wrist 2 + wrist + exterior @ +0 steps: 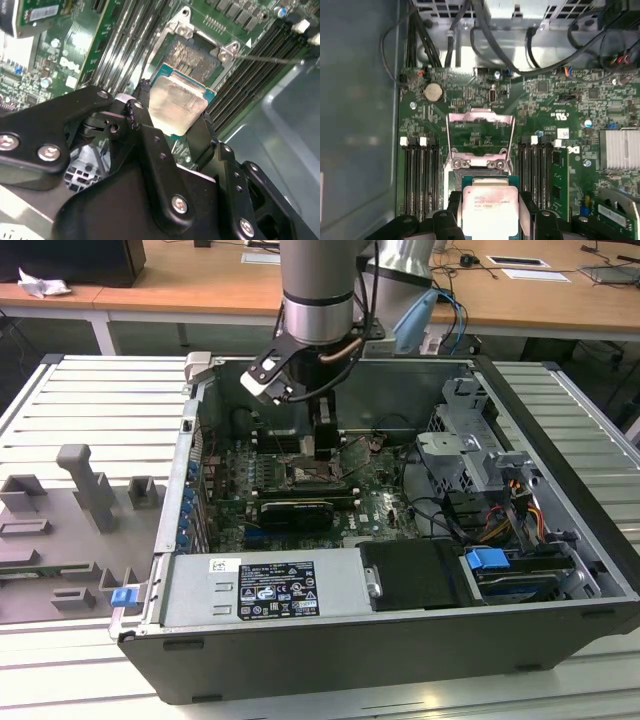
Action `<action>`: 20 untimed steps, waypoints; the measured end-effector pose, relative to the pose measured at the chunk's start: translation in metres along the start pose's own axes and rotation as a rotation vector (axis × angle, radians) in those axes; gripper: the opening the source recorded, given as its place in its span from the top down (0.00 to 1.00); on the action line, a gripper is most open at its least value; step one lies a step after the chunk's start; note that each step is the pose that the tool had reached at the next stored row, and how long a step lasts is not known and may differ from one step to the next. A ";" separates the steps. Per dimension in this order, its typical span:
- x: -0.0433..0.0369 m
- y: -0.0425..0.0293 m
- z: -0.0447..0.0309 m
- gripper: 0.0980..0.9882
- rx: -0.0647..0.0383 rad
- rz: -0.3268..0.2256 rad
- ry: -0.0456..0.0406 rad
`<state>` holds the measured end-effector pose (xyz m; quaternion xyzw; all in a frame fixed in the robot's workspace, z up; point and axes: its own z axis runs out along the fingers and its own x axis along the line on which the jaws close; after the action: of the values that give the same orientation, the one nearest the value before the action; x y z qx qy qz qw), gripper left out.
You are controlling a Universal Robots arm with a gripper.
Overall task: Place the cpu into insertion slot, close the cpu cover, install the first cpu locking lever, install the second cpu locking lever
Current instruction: 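Place the cpu into insertion slot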
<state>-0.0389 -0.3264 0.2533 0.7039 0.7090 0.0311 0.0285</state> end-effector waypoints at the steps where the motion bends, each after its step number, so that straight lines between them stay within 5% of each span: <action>1: 0.0002 -0.0010 0.0021 0.51 0.000 -0.003 0.0004; 7: 0.0021 -0.0037 0.0153 0.51 0.000 -0.009 0.0009; 12: 0.0037 -0.0107 0.0340 0.51 0.000 -0.009 0.0012; 20: 0.0067 -0.0114 0.0448 0.51 0.002 0.014 -0.0012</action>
<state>-0.0466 -0.3196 0.2076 0.7090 0.7041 0.0300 0.0279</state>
